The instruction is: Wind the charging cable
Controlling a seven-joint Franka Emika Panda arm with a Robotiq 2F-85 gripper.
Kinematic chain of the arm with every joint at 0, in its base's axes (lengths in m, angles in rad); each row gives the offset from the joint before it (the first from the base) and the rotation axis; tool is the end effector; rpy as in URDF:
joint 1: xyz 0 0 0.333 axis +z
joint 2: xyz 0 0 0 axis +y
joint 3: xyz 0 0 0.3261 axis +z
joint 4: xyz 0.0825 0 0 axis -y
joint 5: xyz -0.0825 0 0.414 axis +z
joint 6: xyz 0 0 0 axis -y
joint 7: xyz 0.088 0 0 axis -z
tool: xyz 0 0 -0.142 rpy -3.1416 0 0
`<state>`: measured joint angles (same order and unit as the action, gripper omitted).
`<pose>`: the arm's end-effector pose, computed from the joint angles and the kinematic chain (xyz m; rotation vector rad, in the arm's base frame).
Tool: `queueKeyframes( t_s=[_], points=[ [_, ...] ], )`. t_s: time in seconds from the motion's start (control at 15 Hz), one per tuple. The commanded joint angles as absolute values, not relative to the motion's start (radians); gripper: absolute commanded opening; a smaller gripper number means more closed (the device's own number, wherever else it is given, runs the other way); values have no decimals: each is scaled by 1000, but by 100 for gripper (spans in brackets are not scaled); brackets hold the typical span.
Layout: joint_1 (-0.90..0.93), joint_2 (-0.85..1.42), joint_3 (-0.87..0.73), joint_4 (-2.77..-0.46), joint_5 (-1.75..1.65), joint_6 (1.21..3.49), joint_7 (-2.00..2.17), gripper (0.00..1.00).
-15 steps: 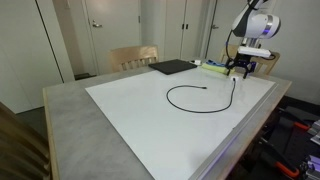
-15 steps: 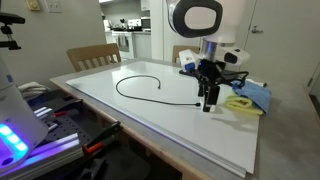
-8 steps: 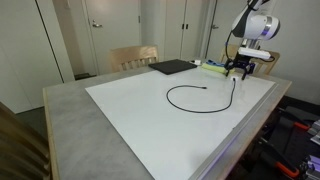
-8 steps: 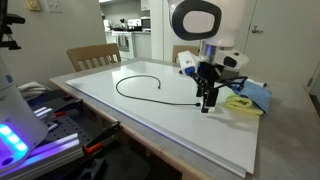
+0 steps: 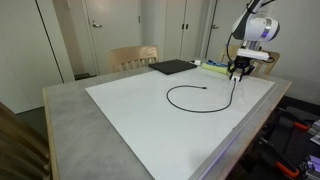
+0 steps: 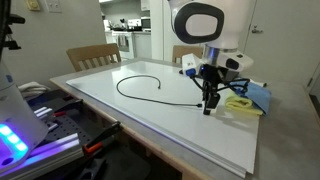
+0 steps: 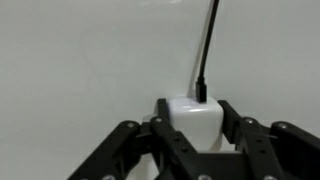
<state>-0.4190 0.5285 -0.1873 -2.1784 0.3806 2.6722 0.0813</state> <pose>0.4601 -0.3357 0.0928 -2.6880 1.4772 -0.0124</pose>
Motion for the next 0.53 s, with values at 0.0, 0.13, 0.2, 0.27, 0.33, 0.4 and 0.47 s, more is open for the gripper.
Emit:
queueKeyframes(
  t_s=[0.0,0.13,0.2,0.27,0.33,0.4,0.47],
  points=[
    [-376,565,-206,-2150,354,2700,138,27],
    [-354,561,-211,-2146,328,2698,148,27],
    [-342,560,-209,-2143,312,2693,151,27],
    [-335,549,-195,-2149,300,2699,130,27],
    [-323,542,-189,-2151,282,2700,119,27],
    [-310,539,-184,-2148,265,2699,114,27],
    [-294,536,-180,-2147,249,2700,112,27]
  ],
)
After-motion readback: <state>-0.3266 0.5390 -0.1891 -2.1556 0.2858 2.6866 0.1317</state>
